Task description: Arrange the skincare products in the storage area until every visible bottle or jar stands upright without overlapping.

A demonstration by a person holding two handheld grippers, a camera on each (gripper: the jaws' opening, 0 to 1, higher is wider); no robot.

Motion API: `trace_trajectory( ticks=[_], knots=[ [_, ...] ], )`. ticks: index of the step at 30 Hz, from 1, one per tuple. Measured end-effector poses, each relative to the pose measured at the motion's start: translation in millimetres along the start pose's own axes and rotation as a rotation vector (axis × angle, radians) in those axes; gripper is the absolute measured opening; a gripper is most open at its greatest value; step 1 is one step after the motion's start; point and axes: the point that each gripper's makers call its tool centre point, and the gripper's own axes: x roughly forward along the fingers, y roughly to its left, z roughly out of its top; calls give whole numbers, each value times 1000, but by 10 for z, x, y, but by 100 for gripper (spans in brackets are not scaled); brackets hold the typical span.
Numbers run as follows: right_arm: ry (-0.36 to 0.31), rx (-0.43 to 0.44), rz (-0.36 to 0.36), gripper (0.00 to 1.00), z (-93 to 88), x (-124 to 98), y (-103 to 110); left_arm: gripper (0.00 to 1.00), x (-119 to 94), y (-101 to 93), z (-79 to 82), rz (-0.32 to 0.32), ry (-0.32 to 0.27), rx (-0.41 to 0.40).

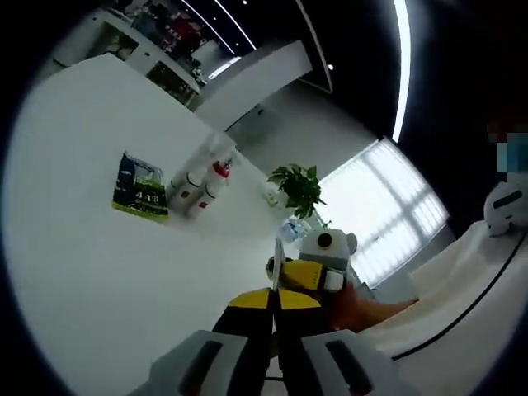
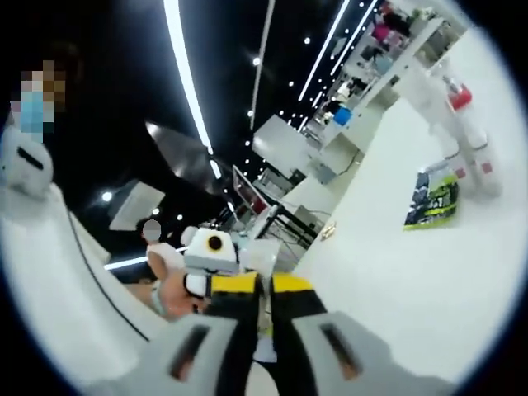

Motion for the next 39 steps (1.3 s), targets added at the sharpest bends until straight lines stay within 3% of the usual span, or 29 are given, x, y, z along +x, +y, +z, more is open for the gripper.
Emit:
trace_trajectory(
  ticks=[1,2,5,8,13,16,19,23,28,39],
  knots=[
    [25,3,23,0,-32,20,47,0,-17,21,-4,7,1,-7],
    [18,-24,5,0,0,63,30,0,-36,30,27,5,-19,-23],
    [28,17,12,0,45,128,13,0,-81,36,103,-7,-64,-53],
    [38,4,15,0,65,174,17,0,-115,45,153,-15,-84,-86],
    [85,14,7,11,104,269,-43,0,-221,129,281,6,-130,-104],
    [144,-26,-8,14,74,292,-65,0,-269,208,343,20,-119,-106],
    [224,-97,-75,24,15,305,-148,0,-278,333,407,41,-97,-94],
    [307,-171,-126,24,-1,256,-153,0,-229,541,515,59,-70,-103],
    [322,-185,-204,27,16,143,-219,0,-124,894,639,138,10,-101],
    [366,-282,-328,36,19,59,-336,0,-40,1234,961,137,18,-101]
  ],
)
